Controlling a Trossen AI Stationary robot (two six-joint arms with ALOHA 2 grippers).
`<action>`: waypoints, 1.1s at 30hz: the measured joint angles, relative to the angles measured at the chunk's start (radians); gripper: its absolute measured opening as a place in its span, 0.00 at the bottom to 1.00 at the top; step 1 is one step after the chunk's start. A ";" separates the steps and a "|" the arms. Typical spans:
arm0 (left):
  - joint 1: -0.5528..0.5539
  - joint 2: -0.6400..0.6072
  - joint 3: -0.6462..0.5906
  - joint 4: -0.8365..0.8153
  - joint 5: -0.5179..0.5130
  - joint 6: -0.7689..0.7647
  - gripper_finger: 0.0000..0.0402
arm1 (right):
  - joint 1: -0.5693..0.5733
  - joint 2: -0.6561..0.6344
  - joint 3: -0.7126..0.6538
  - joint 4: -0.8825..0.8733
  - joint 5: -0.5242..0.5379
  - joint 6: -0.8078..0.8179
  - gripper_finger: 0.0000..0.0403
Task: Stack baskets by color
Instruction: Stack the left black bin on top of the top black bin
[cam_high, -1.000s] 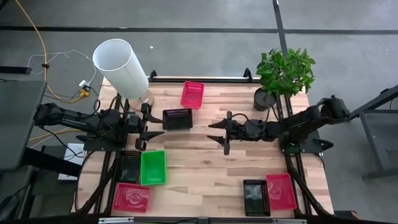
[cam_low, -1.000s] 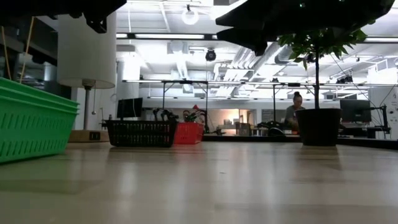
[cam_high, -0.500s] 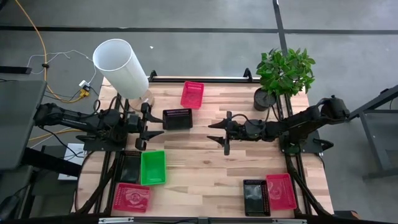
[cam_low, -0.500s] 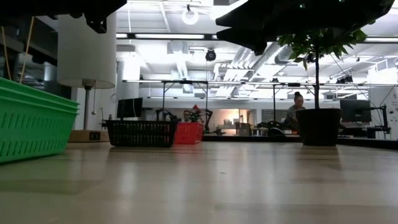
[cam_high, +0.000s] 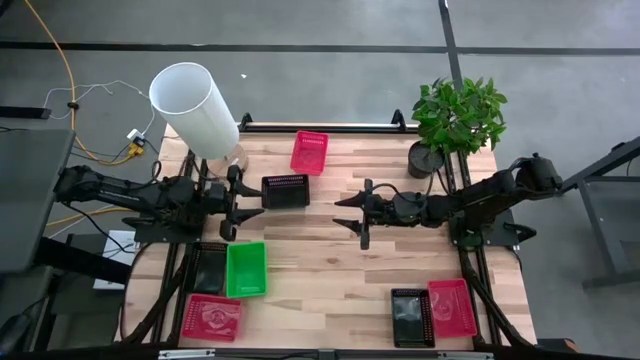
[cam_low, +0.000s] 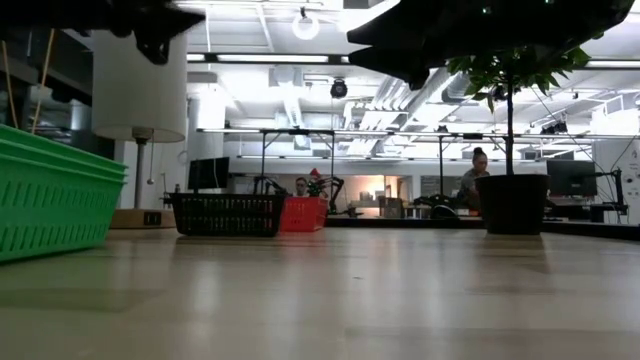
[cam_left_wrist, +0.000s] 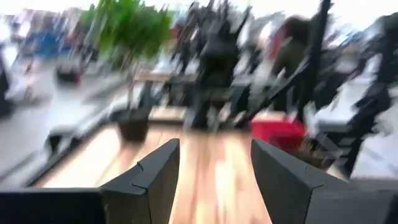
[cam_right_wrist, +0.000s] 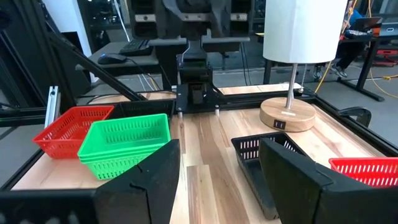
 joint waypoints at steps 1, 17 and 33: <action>0.000 0.001 0.015 -0.065 -0.025 -0.025 0.46 | 0.000 0.000 0.000 -0.003 0.000 0.000 0.52; -0.106 0.275 0.411 -1.155 0.214 -0.573 0.46 | 0.000 0.000 0.000 -0.024 0.000 -0.002 0.52; -0.237 0.561 0.435 -1.517 0.191 -0.440 0.46 | 0.000 0.001 0.000 -0.046 0.000 -0.003 0.52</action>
